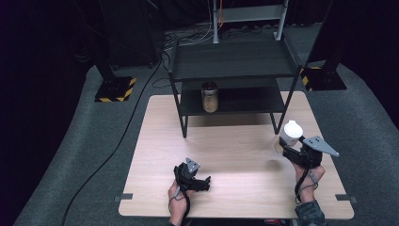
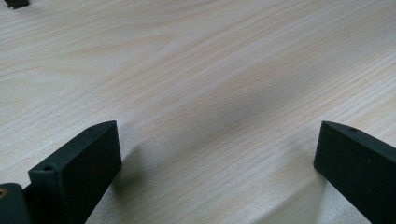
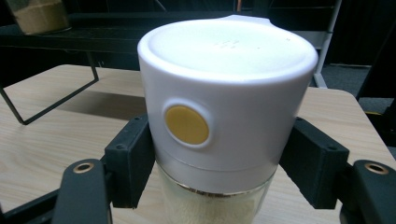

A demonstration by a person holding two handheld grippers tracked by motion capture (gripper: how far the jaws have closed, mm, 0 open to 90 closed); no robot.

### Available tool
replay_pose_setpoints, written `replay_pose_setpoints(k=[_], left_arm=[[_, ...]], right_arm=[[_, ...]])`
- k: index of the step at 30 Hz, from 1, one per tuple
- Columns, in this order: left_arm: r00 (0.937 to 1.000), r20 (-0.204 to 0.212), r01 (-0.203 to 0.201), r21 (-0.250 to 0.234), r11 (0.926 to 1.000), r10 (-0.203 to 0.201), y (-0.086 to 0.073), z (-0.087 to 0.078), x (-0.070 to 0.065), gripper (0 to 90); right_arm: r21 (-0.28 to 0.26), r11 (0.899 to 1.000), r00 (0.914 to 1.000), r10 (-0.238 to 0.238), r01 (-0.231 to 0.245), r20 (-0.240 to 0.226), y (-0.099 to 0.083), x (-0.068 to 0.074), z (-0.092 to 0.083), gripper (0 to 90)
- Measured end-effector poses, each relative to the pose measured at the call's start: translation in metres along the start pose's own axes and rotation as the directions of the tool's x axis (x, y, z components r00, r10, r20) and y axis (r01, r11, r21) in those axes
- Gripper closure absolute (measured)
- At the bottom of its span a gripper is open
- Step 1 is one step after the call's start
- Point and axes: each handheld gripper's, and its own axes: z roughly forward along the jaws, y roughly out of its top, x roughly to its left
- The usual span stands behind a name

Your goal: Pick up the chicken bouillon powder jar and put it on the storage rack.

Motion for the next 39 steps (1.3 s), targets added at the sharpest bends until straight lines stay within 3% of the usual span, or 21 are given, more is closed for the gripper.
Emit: replay_pose_setpoints(k=[14, 39], left_arm=[[1.0, 0.004, 0.0, 0.001, 1.0, 0.0, 0.0, 0.0, 0.001, 0.2], [1.0, 0.004, -0.004, 0.0, 1.0, 0.004, 0.0, 0.0, 0.0, 0.2]], right_arm=[[-0.003, 1.0, 0.9994, -0.009, 0.009, -0.033, 0.008, 0.004, 0.002, 29.6], [-0.011, 0.999, 0.9986, -0.032, 0.031, -0.043, 0.026, 0.013, 0.001, 29.6]])
